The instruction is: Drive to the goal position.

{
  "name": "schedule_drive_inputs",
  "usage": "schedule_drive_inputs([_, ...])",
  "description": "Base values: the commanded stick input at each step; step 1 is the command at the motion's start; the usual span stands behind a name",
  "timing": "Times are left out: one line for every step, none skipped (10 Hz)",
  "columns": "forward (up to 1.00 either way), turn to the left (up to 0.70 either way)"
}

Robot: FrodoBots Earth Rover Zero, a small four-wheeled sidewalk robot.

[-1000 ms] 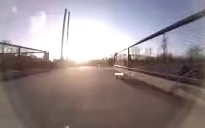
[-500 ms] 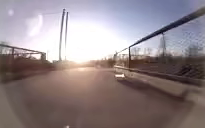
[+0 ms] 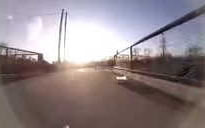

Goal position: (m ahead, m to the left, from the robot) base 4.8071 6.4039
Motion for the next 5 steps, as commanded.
schedule_drive_inputs([0.70, 0.00])
schedule_drive_inputs([0.70, 0.00])
schedule_drive_inputs([0.70, 0.00])
schedule_drive_inputs([0.70, 0.00])
schedule_drive_inputs([0.70, 0.00])
